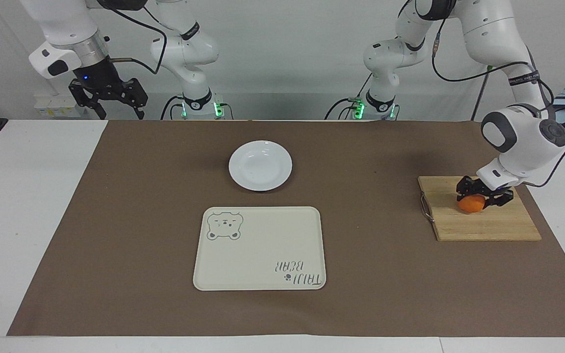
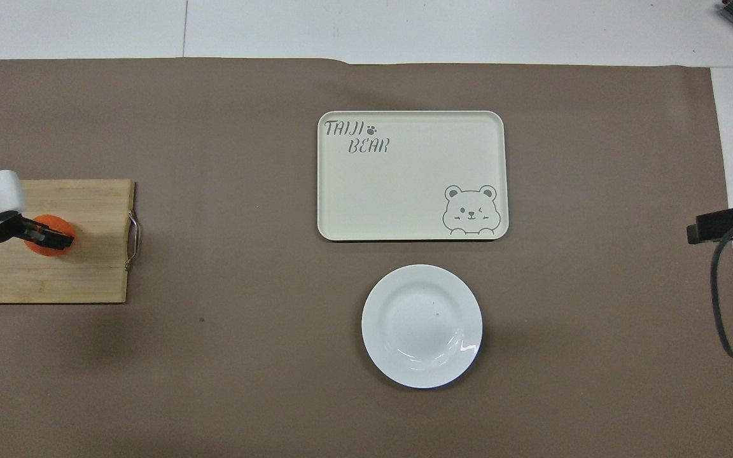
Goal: Place orange and plate with both arms
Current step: 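Lift the orange with the left gripper and carry it over the plate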
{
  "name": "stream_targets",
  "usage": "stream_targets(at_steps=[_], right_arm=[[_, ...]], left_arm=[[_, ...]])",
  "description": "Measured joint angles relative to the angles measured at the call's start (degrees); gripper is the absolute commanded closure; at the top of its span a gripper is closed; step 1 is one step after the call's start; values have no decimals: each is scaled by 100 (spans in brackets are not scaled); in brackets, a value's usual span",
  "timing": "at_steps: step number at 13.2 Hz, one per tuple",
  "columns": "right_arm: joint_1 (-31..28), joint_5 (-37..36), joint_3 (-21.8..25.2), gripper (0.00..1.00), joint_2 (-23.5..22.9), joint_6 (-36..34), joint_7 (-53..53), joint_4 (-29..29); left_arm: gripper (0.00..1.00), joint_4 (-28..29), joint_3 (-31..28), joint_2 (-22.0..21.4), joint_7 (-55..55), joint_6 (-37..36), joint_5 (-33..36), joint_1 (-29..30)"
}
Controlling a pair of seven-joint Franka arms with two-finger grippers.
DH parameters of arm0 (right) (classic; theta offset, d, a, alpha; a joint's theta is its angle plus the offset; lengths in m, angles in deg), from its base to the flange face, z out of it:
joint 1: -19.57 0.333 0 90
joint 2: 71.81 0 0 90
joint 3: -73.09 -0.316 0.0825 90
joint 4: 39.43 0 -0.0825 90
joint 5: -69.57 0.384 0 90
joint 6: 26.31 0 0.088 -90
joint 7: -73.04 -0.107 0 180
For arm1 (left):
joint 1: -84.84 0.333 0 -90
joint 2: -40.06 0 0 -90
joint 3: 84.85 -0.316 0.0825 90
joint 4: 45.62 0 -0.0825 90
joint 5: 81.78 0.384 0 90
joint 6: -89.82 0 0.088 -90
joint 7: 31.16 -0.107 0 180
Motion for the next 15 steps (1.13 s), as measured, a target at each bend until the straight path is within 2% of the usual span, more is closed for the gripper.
stream_targets(at_steps=[6,11,15], right_arm=[[0,0,0,0,7,0,0,4],[0,0,0,0,7,0,0,15],[0,0,0,0,8,0,0,21]], left_arm=[[100,-40,111,-154,8,14,0,-136],[100,-27,167,-435,637,-9,-4,-1301],[100,-23,191,-435,2354,-5,-9,-2517]])
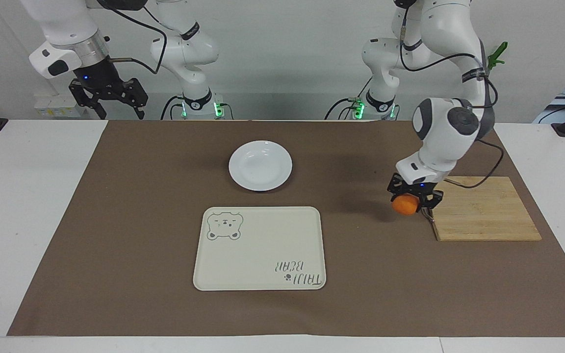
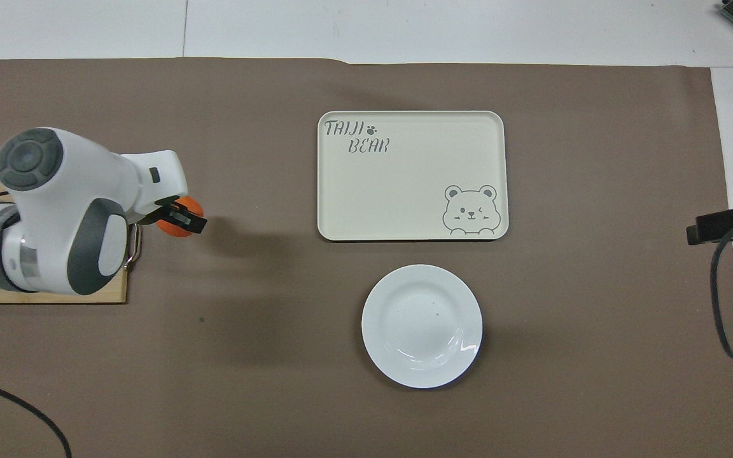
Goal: Place orange and plate with both arms
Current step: 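Lift the orange with the left gripper and carry it over the plate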
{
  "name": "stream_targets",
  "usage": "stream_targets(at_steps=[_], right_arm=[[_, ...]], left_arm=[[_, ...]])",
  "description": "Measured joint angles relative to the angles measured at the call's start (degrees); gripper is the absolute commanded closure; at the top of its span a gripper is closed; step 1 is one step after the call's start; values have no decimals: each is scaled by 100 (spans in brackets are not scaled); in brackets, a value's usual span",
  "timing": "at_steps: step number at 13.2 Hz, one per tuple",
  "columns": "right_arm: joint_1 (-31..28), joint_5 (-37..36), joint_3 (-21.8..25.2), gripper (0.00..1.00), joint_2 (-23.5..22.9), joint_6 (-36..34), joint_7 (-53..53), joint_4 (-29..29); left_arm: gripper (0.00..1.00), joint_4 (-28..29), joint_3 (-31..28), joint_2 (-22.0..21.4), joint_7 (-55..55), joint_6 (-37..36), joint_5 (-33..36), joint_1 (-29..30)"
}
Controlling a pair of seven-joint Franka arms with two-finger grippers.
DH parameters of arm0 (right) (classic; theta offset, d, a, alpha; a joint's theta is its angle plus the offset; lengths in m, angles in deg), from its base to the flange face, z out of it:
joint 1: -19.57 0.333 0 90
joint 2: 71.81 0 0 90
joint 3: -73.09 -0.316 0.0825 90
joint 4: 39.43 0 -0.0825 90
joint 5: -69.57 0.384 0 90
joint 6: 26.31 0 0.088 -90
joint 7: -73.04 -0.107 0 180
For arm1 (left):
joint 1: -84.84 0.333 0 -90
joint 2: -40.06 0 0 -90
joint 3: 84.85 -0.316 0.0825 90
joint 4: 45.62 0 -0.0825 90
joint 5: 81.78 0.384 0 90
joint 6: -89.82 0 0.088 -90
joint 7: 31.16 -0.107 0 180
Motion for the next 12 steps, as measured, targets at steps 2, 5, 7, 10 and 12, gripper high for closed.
stream_targets(at_steps=[2,5,7,10,12], right_arm=[[0,0,0,0,2,0,0,2],[0,0,0,0,5,0,0,4],[0,0,0,0,9,0,0,5],[0,0,0,0,21,0,0,14],[0,0,0,0,28,0,0,20]], left_arm=[[100,-3,11,-9,978,3,0,-683],[100,-4,23,-73,2213,25,-1,-1624],[100,2,26,-84,3013,227,-1,-2247],[100,12,23,-61,3829,492,-1,-3018],[100,19,19,38,4174,748,-1,-3403]])
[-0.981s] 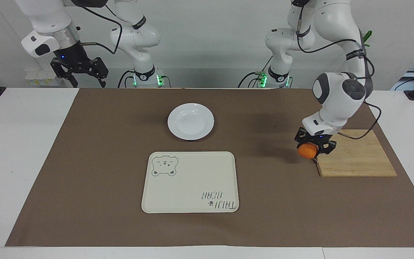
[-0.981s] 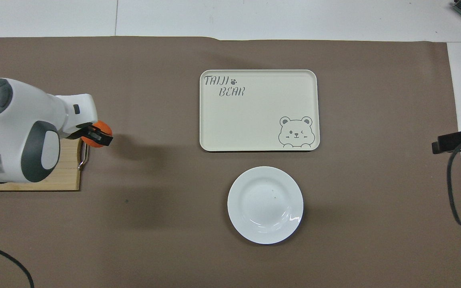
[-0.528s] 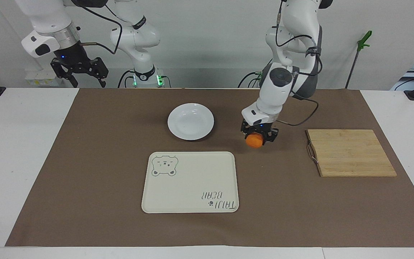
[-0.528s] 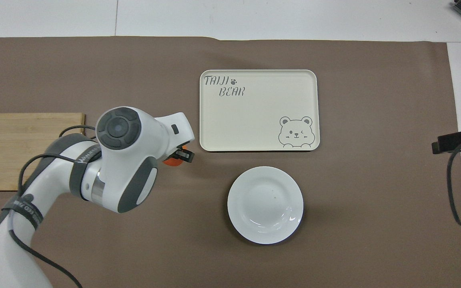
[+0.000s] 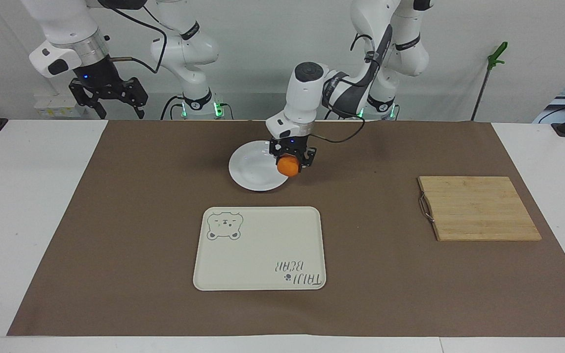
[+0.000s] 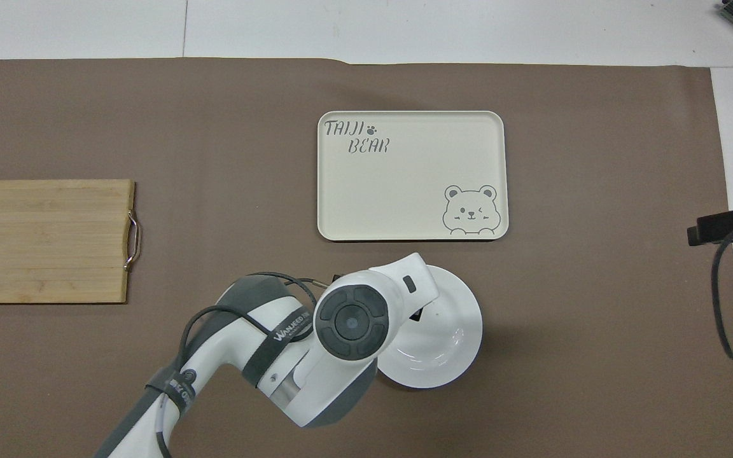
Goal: Place orange and plate with both arms
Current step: 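Lift the orange with the left gripper and carry it over the plate, then release the orange onto the plate while the right gripper reaches the plate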
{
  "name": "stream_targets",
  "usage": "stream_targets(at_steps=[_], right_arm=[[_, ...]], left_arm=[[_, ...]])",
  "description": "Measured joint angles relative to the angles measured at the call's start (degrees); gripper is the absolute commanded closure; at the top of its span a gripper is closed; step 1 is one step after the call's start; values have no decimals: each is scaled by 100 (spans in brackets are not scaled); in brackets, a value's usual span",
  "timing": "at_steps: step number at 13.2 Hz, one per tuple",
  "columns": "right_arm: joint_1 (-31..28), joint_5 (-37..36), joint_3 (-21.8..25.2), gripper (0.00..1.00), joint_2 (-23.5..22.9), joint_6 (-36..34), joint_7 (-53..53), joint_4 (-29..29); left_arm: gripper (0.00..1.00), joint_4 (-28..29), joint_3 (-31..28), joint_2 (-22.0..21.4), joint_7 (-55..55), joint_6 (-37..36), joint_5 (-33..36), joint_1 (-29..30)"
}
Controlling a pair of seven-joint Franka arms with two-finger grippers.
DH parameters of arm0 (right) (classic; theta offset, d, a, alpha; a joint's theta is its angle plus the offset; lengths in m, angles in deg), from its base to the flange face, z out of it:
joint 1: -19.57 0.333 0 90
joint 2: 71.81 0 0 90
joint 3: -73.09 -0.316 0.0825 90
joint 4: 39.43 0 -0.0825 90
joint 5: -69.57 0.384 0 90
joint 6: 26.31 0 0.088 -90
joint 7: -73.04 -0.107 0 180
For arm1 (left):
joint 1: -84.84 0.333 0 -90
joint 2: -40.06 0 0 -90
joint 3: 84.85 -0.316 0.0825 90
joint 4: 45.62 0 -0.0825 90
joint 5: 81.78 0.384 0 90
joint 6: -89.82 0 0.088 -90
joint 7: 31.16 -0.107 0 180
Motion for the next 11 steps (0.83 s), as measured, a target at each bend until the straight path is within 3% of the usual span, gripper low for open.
stream_targets(at_steps=[4,5,6,7,11], right_arm=[[0,0,0,0,5,0,0,8],[0,0,0,0,5,0,0,8],[0,0,0,0,5,0,0,9],[0,0,0,0,5,0,0,9],[0,0,0,0,5,0,0,12]], left_arm=[[100,9,1,372,278,551,-4,-379],[70,9,3,504,343,640,-4,-460],[26,9,8,588,365,674,-4,-507],[0,9,8,626,365,677,-4,-520],[0,5,-1,635,363,651,-4,-521]])
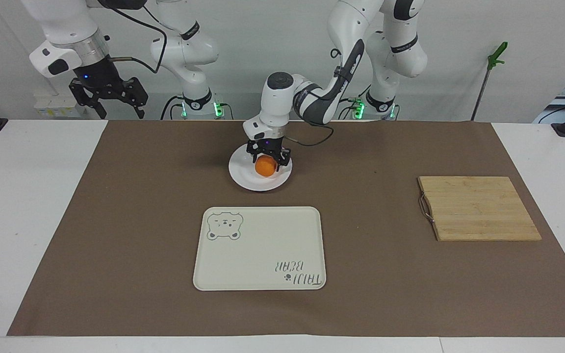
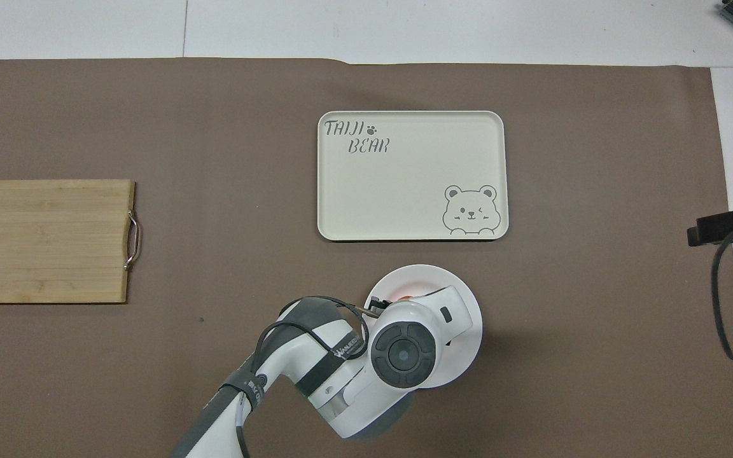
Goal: Place orange and plate with both arms
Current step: 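Release the orange onto the plate while the right gripper reaches the plate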
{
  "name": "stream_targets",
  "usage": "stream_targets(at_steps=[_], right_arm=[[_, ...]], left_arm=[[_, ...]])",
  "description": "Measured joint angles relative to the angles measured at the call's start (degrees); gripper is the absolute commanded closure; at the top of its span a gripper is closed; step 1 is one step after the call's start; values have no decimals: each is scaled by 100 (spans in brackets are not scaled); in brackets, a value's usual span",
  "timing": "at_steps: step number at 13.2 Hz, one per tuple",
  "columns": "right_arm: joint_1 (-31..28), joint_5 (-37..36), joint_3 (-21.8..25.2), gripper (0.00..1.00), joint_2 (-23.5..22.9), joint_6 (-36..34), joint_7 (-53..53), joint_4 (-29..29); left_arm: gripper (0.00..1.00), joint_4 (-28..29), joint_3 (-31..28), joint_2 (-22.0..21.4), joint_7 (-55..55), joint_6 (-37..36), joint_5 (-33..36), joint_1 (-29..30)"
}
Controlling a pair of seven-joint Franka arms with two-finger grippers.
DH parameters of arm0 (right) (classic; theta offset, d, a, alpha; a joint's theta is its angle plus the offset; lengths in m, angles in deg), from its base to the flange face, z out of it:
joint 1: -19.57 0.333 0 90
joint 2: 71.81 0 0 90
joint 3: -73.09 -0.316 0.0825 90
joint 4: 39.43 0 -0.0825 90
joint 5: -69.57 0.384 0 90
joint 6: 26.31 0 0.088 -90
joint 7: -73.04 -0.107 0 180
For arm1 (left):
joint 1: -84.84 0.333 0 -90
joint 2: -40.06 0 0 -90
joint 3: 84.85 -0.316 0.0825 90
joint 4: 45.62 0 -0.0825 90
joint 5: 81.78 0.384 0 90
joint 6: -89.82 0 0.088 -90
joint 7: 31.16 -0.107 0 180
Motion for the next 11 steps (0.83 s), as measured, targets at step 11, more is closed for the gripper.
stream_targets(at_steps=[11], right_arm=[[6,609,-8,0,195,367,740,1006]], left_arm=[[0,-79,-202,-1059,-517,-1482,2,713]])
